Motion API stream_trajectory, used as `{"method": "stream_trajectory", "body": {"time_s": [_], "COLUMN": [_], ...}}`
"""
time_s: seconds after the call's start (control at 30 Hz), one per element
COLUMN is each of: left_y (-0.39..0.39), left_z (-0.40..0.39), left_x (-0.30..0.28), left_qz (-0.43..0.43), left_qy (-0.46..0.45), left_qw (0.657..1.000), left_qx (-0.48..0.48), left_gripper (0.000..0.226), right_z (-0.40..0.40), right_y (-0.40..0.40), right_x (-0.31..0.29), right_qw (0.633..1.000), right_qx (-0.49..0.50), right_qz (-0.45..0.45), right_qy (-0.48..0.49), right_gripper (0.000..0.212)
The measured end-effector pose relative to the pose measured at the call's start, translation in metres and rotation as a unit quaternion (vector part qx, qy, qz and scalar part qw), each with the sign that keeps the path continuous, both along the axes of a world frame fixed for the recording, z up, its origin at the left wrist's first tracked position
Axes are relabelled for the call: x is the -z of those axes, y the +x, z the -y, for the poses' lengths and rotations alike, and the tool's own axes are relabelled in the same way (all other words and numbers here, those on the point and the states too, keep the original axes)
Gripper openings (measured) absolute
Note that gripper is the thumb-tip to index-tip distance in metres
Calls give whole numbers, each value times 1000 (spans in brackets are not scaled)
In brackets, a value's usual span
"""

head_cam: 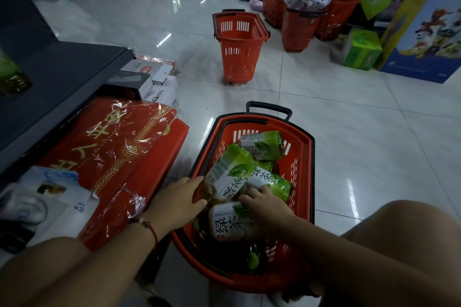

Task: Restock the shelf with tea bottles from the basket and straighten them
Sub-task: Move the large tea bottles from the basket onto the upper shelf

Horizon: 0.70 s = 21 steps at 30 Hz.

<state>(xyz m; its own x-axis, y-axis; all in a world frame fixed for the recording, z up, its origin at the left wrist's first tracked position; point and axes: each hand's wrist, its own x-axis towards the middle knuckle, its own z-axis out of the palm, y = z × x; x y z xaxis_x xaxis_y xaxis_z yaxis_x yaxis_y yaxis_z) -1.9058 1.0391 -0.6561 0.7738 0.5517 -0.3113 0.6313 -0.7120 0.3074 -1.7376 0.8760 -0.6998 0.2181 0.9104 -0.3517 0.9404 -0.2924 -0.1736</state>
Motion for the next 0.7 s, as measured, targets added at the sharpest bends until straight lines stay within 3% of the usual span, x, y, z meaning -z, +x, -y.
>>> {"method": "stream_trajectory", "body": {"time_s": [0.17, 0.3, 0.43, 0.53, 0.67, 0.7], "left_y": [-26, -36, -39, -38, -38, -37], "left_z": [-5, 0, 8, 18, 36, 40], "left_x": [0, -5, -10, -23, -40, -41], "left_qz": [-5, 45, 91, 140, 183, 192], "left_qy": [-51, -120, -218, -316, -458, -483], "left_qw": [998, 988, 963, 923, 844, 829], "left_qx": [-32, -80, -127, -170, -213, -207], "left_gripper": [67, 68, 68, 69, 57, 66], "right_z": [12, 28, 40, 41, 36, 33], "right_y": [-1, -1, -7, -12, -27, -34], "right_x": [-17, -22, -31, -36, -45, -50], "right_qw": [977, 894, 820, 784, 703, 696], "right_qx": [145, 257, 318, 336, 336, 329], "right_qz": [-157, -363, -473, -518, -620, -630], "right_qy": [3, 42, 57, 67, 96, 100], "right_gripper": [77, 63, 73, 87, 75, 74]}}
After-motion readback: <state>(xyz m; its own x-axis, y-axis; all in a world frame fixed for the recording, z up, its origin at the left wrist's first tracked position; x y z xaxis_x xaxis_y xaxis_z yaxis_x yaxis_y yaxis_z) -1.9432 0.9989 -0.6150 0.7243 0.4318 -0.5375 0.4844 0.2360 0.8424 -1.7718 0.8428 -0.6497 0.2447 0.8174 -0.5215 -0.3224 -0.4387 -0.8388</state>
